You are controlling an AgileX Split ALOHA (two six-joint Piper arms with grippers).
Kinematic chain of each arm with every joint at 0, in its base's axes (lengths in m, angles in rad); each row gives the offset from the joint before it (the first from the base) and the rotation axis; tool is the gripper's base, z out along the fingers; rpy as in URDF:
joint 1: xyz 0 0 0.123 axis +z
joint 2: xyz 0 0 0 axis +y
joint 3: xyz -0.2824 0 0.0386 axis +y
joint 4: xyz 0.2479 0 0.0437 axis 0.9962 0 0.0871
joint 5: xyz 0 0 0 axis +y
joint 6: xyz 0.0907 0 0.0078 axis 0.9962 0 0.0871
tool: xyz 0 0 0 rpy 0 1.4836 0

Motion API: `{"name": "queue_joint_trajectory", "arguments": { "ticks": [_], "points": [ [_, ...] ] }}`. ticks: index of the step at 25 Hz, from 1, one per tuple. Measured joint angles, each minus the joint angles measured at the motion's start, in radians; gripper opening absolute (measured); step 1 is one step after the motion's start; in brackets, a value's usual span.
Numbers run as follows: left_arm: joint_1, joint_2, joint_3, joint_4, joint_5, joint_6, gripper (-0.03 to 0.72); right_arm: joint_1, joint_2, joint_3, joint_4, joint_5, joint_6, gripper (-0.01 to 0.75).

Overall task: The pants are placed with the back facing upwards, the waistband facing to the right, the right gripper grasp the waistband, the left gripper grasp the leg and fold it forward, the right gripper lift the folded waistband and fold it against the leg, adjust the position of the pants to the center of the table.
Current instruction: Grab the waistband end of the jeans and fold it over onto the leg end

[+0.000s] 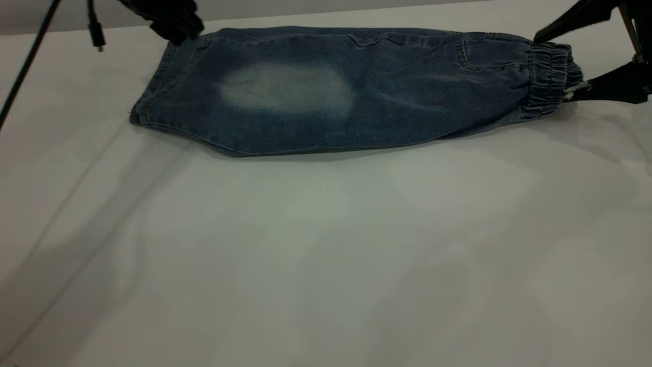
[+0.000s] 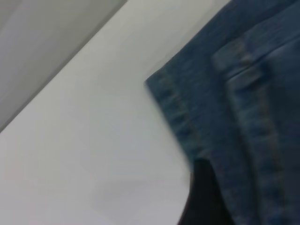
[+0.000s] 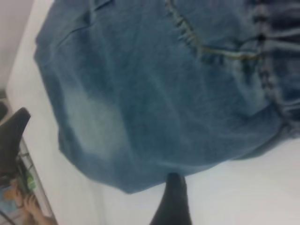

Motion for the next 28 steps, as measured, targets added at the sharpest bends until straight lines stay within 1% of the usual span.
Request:
{"name": "queue_joint_trajectory", "arguments": {
  "ticks": [2, 6, 9, 12, 15, 17, 23, 28],
  "points": [
    [-0.022, -0.006, 0.000, -0.023, -0.003, 0.011, 0.445, 0.000, 0.033, 0.000, 0.006, 0.003, -0.001, 0.556],
    [-0.055, -0.025, 0.000, -0.031, -0.014, 0.027, 0.444, 0.016, 0.110, 0.000, 0.066, 0.063, -0.054, 0.556],
    [-0.062, -0.045, 0.000, -0.063, -0.024, 0.027, 0.444, 0.019, 0.146, 0.000, 0.150, 0.034, -0.128, 0.556],
    [-0.068, -0.063, 0.001, -0.061, -0.024, 0.027, 0.444, 0.019, 0.145, -0.001, 0.239, 0.006, -0.176, 0.554],
    [-0.068, -0.079, 0.001, -0.059, -0.024, 0.027, 0.444, 0.019, 0.145, -0.001, 0.261, -0.043, -0.194, 0.554],
    [-0.068, -0.091, 0.001, -0.059, -0.024, 0.027, 0.444, 0.019, 0.145, -0.004, 0.273, -0.057, -0.207, 0.554],
    [-0.068, -0.120, 0.001, -0.060, -0.024, 0.027, 0.444, 0.019, 0.168, -0.064, 0.277, -0.074, -0.177, 0.554],
    [-0.086, -0.125, 0.001, -0.060, -0.024, 0.026, 0.444, 0.032, 0.214, -0.125, 0.291, -0.039, -0.144, 0.551]
  ]
}}
